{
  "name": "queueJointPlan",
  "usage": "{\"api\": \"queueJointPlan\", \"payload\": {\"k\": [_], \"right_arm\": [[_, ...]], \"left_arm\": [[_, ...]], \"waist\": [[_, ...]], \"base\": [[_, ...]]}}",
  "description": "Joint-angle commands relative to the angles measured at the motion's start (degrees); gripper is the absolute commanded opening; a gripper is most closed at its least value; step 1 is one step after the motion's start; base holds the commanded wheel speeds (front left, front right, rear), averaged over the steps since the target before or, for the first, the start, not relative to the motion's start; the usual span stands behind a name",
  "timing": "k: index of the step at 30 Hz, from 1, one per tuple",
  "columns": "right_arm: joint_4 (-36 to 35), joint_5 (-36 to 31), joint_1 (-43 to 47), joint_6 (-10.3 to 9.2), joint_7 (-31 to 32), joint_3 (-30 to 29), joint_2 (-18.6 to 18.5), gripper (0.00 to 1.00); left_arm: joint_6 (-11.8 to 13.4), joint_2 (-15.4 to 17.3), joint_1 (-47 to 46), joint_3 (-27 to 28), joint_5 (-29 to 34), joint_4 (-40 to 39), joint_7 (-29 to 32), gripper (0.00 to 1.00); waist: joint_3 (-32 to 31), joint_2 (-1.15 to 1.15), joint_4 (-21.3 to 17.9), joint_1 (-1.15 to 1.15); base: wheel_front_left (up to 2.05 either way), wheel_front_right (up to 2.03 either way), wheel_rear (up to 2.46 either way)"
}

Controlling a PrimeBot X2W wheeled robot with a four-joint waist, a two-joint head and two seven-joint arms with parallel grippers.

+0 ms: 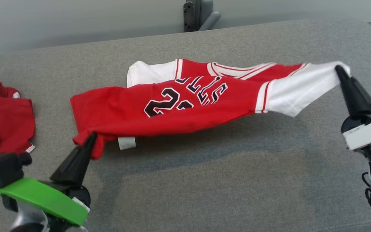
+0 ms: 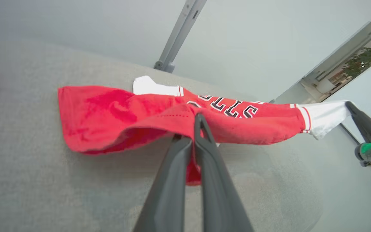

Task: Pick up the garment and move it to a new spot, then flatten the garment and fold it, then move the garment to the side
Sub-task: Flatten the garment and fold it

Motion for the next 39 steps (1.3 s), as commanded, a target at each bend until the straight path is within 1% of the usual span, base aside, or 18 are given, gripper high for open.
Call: {"api": "queueJointPlan", "payload": {"k": [1,4,6,8,10,11,14,17,18,20,22,25,27,29,32,34,36,39], "right_arm": [[-2.9,1.0,-1.7,0.02,0.6,-1.8,0.5,0.0],[-9.1,2.3,-5.1,0.02,3.1,-4.9,1.2,0.0],[-11.4,2.5,-9.0,0.02,5.1,-6.3,1.9,0.0],[-11.8,0.8,-14.1,0.03,7.4,-7.7,2.1,0.0],[-10.7,-1.0,-19.8,0.02,9.9,-8.2,3.2,0.0],[-9.8,-2.5,-22.7,0.02,11.3,-8.0,3.1,0.0],[-5.7,-6.8,-31.9,0.03,14.2,-7.3,4.1,0.0],[0.0,-11.7,-41.0,0.02,14.8,-6.3,5.5,0.0],[2.3,-13.7,-44.1,0.02,13.9,-6.1,6.0,0.0],[7.3,-17.3,-50.1,0.02,12.6,-5.4,7.1,0.0],[12.4,-20.5,-56.0,0.03,10.0,-4.9,8.4,0.0],[19.6,-24.5,-64.0,0.02,5.3,-5.4,9.9,0.0],[24.6,-26.7,-68.9,0.02,0.8,-6.0,11.1,0.0],[29.2,-29.0,-73.3,0.02,-4.1,-6.8,11.6,0.0],[35.4,-30.5,-79.3,0.01,-11.5,-8.6,12.2,0.0],[38.7,-30.7,-82.4,0.01,-15.5,-8.9,12.5,0.0],[41.4,-29.9,-84.3,0.0,-18.6,-8.9,12.6,0.0],[45.3,-27.1,-84.7,0.0,-21.4,-6.3,12.6,0.0]], "left_arm": [[-0.2,1.0,-2.5,0.6,-1.5,-2.6,1.1,0.0],[0.9,2.9,-9.0,2.1,-4.4,-6.8,4.4,0.0],[1.7,4.4,-14.8,3.3,-5.6,-7.1,6.4,0.0],[2.7,6.0,-21.9,3.8,-6.2,-5.4,8.4,0.0],[3.3,7.5,-29.6,3.3,-5.5,-2.4,10.1,0.0],[3.6,8.1,-33.6,2.9,-4.9,-0.3,10.6,0.0],[3.7,8.8,-45.2,1.0,-2.0,7.5,10.5,0.0],[3.3,8.3,-55.6,-0.8,0.5,16.2,9.0,0.0],[3.0,8.1,-58.8,-1.6,1.6,19.4,8.1,0.0],[2.7,8.0,-65.2,-2.3,3.8,26.0,5.2,0.0],[2.1,7.5,-70.8,-3.2,6.2,32.3,1.1,0.0],[1.3,7.7,-77.8,-4.5,9.6,40.5,-5.0,0.0],[1.0,7.9,-81.5,-5.3,11.8,45.8,-9.8,0.0],[0.8,7.9,-85.0,-5.4,13.2,50.3,-16.0,0.0],[0.3,7.1,-89.0,-5.4,13.9,55.9,-25.4,0.0],[0.1,7.4,-91.0,-5.7,14.7,59.0,-31.2,0.0],[0.0,7.2,-92.2,-6.0,14.3,62.1,-35.2,0.0],[-0.2,6.9,-92.3,-7.6,13.7,65.7,-38.3,0.0]], "waist": [[0.5,0.0,-0.2,0.0],[1.9,0.0,-0.3,0.0],[3.3,0.0,-0.6,0.0],[5.1,0.0,-0.6,0.0],[7.0,0.0,-0.6,0.0],[8.1,0.0,-0.4,0.0],[11.5,0.0,0.0,0.0],[14.9,0.0,0.1,0.0],[15.9,0.0,0.2,0.0],[17.9,0.0,0.3,0.0],[19.4,0.0,0.4,0.0],[21.7,0.0,0.3,0.0],[22.8,0.0,0.2,0.0],[23.3,0.0,0.3,0.0],[23.6,0.0,0.5,0.0],[24.4,0.0,0.4,0.0],[25.5,0.0,0.2,0.0],[27.8,0.0,0.1,0.0]], "base": [[0.0,0.0,0.0],[0.0,0.0,0.0],[0.0,0.0,0.0],[0.0,0.0,0.0],[0.0,0.0,0.0],[0.0,0.0,0.0],[0.0,0.0,0.0],[0.0,0.0,0.0],[0.0,0.0,0.0],[0.0,0.0,0.0],[0.0,0.0,0.0],[0.0,0.0,0.0],[0.0,0.0,0.0],[0.0,0.0,0.0],[0.0,0.0,0.0],[0.0,0.0,0.0],[0.0,0.0,0.0],[0.0,0.0,0.0]]}}
